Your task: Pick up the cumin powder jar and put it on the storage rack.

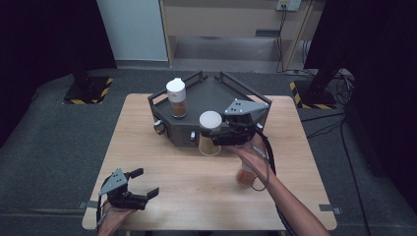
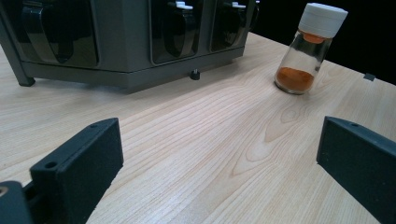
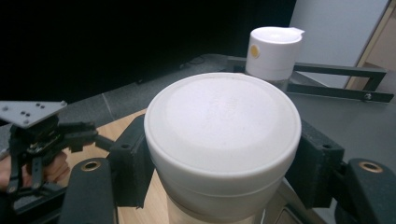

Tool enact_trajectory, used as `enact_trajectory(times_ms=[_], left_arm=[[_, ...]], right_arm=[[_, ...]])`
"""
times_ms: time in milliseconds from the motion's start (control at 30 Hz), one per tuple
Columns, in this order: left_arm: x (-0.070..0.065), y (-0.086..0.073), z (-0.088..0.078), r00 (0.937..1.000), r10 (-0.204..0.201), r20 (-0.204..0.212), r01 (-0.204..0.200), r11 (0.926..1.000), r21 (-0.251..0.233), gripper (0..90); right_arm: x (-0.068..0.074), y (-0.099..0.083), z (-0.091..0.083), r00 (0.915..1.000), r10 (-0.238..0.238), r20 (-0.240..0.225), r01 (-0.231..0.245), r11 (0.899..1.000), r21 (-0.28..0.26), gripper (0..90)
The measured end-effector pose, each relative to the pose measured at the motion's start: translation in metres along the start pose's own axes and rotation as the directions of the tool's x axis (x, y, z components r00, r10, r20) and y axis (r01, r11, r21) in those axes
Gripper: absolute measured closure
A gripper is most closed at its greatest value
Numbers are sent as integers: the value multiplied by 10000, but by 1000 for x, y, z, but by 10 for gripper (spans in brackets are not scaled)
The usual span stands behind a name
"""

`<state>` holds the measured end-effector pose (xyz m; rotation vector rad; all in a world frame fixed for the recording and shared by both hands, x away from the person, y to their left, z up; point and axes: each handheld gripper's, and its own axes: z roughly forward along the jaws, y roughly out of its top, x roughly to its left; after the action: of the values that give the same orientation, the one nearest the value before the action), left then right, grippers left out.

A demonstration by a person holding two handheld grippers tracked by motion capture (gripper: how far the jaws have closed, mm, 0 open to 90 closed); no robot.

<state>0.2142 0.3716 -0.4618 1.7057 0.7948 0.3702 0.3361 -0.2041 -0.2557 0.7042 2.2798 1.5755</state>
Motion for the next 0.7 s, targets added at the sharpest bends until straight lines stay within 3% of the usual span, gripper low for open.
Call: enact_trajectory(times_ms=[467, 700], left_arm=[[0, 0, 0, 10000, -14, -24, 14, 10000, -4, 0], [0, -1, 0, 10000, -32, -48, 31, 10000, -40, 0]], right_arm=[[-15, 28, 22, 9969, 169, 767, -172, 9998, 27, 334], [-25, 37, 36, 9906, 468, 1284, -484, 9988, 90, 334]])
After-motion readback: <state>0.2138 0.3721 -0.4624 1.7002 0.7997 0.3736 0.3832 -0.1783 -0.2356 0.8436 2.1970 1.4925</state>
